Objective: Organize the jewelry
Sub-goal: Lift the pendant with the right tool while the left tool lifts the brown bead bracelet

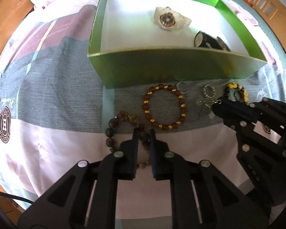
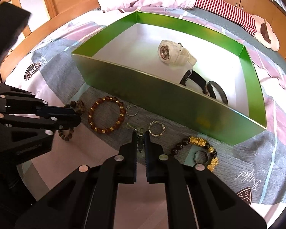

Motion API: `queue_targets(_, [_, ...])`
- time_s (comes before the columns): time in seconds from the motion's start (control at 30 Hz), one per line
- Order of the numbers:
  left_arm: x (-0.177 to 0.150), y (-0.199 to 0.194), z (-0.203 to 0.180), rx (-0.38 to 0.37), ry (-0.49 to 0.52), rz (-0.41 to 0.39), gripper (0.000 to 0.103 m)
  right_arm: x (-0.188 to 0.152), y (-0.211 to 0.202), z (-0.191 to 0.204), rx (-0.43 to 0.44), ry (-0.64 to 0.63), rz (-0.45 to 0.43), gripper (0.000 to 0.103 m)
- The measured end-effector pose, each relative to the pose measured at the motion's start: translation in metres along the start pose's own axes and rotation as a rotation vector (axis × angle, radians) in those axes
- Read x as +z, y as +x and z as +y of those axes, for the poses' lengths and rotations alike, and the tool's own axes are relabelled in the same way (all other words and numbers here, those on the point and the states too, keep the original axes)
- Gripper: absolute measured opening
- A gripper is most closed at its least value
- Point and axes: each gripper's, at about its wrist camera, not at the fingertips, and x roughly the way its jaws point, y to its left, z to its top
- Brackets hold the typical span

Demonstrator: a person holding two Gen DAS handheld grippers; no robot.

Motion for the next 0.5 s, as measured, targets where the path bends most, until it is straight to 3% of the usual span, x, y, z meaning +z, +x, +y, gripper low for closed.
queue_targets(0.27, [0.005,-0.039,0.019,-0.094,-0.042,-0.073,0.012,-0.001,-0.007,-0.006,-0.003,0.022,-0.014,0.007])
queue_targets(0.5, [0.001,-0.034,0.034,-0.095,-0.077,-0.058,0.012,-0.001,-0.006,-0.008,-0.004,0.029,-0.007,0.007])
